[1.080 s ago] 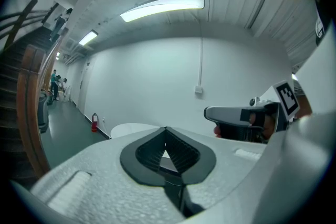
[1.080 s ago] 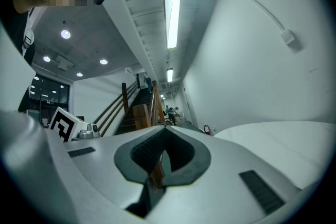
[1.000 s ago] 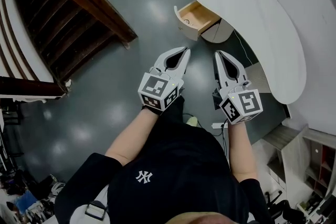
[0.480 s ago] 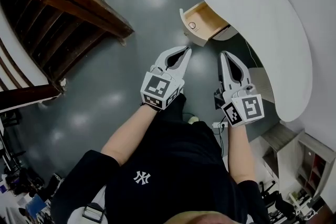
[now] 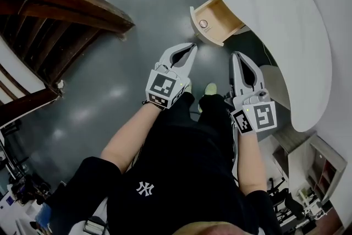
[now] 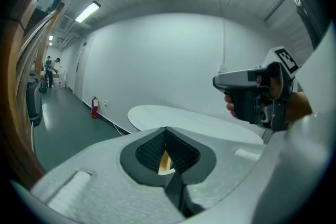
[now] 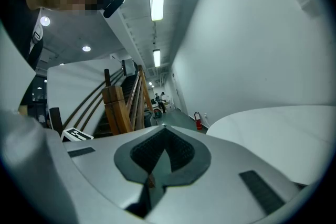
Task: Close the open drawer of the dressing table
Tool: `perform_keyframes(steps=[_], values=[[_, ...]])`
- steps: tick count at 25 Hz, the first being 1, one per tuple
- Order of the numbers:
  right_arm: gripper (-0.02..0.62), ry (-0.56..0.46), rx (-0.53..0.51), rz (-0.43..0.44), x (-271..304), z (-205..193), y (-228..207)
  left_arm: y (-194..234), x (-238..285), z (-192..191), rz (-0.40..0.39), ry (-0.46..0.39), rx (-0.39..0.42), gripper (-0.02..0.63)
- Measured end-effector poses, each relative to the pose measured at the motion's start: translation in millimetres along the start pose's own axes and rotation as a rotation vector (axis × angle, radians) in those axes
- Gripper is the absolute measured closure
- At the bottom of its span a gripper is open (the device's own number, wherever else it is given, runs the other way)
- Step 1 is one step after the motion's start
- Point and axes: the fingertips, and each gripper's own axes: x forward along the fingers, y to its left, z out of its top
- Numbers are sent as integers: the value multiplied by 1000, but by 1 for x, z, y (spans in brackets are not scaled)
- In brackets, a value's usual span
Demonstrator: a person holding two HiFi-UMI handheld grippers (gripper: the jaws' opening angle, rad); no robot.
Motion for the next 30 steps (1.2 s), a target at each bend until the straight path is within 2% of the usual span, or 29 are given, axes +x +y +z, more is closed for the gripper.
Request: perform_keyframes(steps=[8, 17, 25, 30], values=[[580, 38, -22, 18, 40, -59, -27, 31, 48, -73, 3, 54, 2, 597], [580, 95, -43, 68, 86, -165, -66, 82, 108, -186, 47, 124, 6, 597], [580, 138, -6, 91, 103, -235, -84, 96, 147, -247, 39, 148, 6, 595], [580, 154, 4, 103, 110, -262, -90, 102, 166, -273, 27, 165, 21, 597]])
